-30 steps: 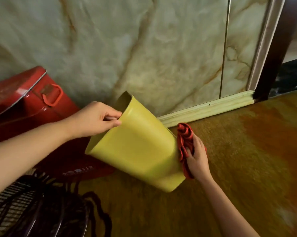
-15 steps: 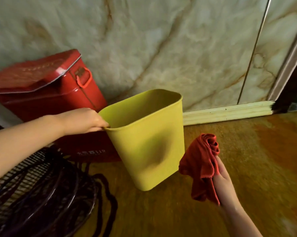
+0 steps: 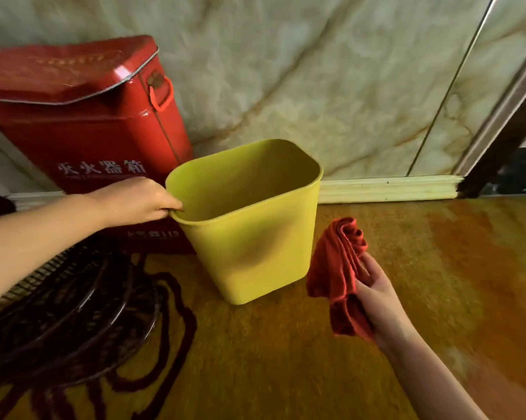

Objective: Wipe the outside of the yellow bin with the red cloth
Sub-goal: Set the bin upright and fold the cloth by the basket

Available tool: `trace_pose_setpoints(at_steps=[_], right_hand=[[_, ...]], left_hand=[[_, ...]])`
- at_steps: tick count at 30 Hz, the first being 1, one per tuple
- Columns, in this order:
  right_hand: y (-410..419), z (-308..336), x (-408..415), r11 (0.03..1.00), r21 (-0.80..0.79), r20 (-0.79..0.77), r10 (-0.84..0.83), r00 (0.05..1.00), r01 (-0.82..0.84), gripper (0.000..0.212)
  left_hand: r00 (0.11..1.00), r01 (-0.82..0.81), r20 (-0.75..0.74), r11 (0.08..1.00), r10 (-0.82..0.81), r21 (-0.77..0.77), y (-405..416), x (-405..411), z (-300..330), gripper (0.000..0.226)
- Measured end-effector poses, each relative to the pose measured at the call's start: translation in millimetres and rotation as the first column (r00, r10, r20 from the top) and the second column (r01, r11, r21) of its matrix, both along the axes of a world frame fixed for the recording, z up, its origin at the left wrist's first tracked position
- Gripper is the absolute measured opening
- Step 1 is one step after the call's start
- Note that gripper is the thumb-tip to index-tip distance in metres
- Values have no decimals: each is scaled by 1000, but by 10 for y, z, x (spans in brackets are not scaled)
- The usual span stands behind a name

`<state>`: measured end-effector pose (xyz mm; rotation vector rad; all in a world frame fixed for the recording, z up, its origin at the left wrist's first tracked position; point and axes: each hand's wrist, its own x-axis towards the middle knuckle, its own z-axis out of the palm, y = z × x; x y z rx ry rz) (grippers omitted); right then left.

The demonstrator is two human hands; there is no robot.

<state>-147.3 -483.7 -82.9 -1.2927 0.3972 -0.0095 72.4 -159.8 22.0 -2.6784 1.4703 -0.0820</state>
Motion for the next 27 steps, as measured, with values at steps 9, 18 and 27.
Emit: trace_pose_setpoints(at_steps=[9,18,27], right_hand=[[144,95,-45,817,-564,-11,-153,988,121,62],[203,412,-145,781,-621,-4,-82,997,61,61],[576,1025,-40,713,-699,100,169,981,-51,61]], left_hand=[[997,76,34,997,-75,-34,8,-193,-26,34],[970,-217,-171,934,173,-286,194,-418,-266,47],[843,-500,-511,589,165,-635,15,-844,123,54]])
